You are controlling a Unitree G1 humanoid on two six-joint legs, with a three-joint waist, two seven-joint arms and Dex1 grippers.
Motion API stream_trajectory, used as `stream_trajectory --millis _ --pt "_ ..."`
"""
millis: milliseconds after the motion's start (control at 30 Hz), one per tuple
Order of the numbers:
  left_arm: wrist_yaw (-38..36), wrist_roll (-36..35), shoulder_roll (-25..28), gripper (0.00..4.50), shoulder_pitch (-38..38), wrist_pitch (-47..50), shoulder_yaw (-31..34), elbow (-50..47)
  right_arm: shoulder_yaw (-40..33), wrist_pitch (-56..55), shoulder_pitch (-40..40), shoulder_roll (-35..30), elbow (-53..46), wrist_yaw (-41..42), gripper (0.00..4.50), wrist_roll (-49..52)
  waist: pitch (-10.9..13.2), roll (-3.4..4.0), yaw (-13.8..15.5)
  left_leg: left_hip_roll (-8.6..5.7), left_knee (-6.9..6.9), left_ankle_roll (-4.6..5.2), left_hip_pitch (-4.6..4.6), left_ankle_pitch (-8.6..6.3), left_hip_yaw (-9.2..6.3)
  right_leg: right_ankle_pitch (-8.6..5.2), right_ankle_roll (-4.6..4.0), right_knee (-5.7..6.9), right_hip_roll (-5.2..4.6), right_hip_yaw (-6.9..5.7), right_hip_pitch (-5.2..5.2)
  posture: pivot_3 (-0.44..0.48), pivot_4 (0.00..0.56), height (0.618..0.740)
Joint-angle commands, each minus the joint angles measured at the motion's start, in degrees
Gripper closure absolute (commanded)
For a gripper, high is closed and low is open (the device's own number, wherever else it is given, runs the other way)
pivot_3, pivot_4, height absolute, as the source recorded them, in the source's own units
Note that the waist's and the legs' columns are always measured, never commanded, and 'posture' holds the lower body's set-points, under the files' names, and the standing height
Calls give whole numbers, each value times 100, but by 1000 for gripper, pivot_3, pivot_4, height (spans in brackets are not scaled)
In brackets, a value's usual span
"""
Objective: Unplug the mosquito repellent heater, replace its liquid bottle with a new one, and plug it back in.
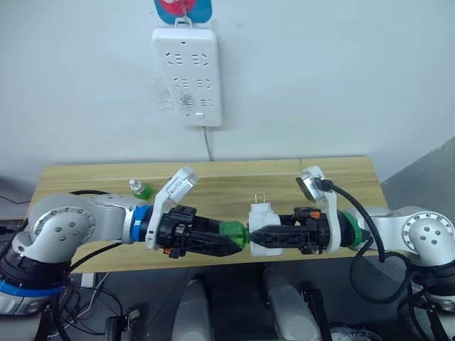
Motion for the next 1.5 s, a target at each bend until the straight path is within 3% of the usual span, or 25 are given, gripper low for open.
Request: stream_trajectory --millis 33,167,267,400,567,733,1033,1167,1367,1500 --pt "-278 -17 163 2266 136 168 469 41 -138 98 58 -96 -61 134 1395 -35 1 1 9 0 0 0 0 0 3 0 -1 0 0 2 -3 -147 349 740" --pt "-384 10 199 2266 339 344 642 4 -177 137 65 -111 -37 184 1395 -101 1 0 20 -3 1 -1 -1 0 10 0 -1 -4 -4 7 -1 -142 349 740" --pt "-722 570 318 2266 666 77 686 -278 -255 93 99 -163 42 145 1395 -433 1 0 25 -2 -2 0 -1 0 9 0 -1 -3 -4 7 -4 -139 347 740" --pt "-749 1726 43 2266 1184 -872 712 -525 -134 -152 10 -288 408 -4 1395 -2089 1 1 54 -3 -5 -2 -1 0 16 -1 -1 -6 -5 10 -8 -143 346 740" --pt "-548 3599 -687 2266 1595 -2623 364 -644 721 -951 -421 -508 1466 -72 1395 -5031 1 1 65 -5 -1 -4 -3 1 28 1 -3 -11 -8 18 -12 -149 345 740" --pt "-773 4352 -956 2266 1882 -3345 84 -810 1227 -1587 -447 -511 2142 508 1395 -6603 1 0 74 -6 -7 -5 -5 -2 33 1 -2 -14 -11 21 -15 -145 340 740" --pt "-854 4838 -1252 2266 1854 -3619 -116 -721 989 -1584 -496 -199 2704 1205 1395 -7509 1 0 64 -5 -1 -4 -4 -2 33 1 0 -7 -9 22 -11 -145 329 740" --pt "-876 4972 -1345 2266 1850 -3684 -152 -738 795 -1537 -464 -50 2692 1299 47 -7700 1 0 63 -5 5 -4 -3 -2 32 2 0 -5 -9 21 -8 -150 322 740" --pt "-878 5063 -1439 2266 1831 -3697 -122 -747 339 -1129 -276 -63 2088 1368 0 -7701 1 0 58 -6 6 -4 -3 -2 28 3 1 -1 -9 18 -7 -166 314 740" --pt "-828 5091 -1539 2266 1859 -3769 -72 -717 -323 -509 115 -314 1002 1458 0 -7338 0 1 63 -6 6 -4 -4 -2 25 3 1 1 -9 15 -6 -169 310 740"
